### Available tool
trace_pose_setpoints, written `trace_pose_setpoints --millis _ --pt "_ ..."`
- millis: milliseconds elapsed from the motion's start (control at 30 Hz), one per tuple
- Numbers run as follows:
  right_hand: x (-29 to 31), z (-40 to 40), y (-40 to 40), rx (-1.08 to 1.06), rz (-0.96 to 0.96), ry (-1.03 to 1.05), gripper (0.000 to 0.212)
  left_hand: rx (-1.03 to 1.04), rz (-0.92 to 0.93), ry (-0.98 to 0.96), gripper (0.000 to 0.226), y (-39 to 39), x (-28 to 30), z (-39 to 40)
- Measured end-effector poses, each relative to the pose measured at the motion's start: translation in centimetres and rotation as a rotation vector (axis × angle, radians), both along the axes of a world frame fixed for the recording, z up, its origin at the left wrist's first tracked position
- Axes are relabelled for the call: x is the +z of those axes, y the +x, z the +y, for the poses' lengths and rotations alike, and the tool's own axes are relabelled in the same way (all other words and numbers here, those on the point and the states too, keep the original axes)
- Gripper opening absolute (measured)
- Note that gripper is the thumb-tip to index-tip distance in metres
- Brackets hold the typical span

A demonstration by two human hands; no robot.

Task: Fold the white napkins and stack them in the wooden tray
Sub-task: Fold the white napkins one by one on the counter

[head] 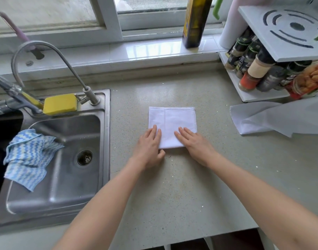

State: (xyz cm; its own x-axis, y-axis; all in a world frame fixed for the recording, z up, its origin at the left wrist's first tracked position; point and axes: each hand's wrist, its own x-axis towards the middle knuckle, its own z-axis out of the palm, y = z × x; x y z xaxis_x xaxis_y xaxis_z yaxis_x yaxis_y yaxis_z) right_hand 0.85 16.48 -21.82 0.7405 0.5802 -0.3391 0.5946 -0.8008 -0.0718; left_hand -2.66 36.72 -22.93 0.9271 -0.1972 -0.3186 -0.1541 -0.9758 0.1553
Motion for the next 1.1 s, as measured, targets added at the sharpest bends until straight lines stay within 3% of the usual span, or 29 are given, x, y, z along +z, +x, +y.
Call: trace_pose_setpoints --millis 100,233,333,433,600,733,833,1100 --pt "0.7 -0.2 0.1 -0.052 0.057 0.064 0.061 -0.06 -0.001 0.012 0.068 0.0 1.0 0.8" --pt "2.4 -0.7 -0.5 -0.133 0.169 0.174 0.014 0.016 0.052 -0.142 0.016 -0.6 3.2 2.0" --pt "3.3 -1.2 -1.4 -0.299 0.316 0.308 0.037 0.232 0.209 -0.352 0.039 -2.3 4.1 2.8" --pt "3.5 -1.4 -2.0 -0.467 0.357 0.416 0.041 0.366 0.225 -0.494 0.028 -3.4 4.1 2.7" --pt "2.6 -0.9 -1.7 -0.72 0.236 0.409 0.02 0.429 0.083 -0.276 0.03 -2.4 2.8 1.1" --pt "1.3 -0.8 -1.4 -0.857 0.182 0.403 0.022 0.498 0.05 -0.173 0.037 -1.7 1.1 0.5" --pt "0.4 -0.8 -1.3 -0.843 0.134 0.378 0.017 0.498 0.02 -0.1 0.041 -1.1 0.5 0.1" --pt "-0.4 0.1 -1.0 -0.811 0.033 0.253 0.026 0.466 -0.031 0.094 0.022 -0.5 -0.2 -1.0"
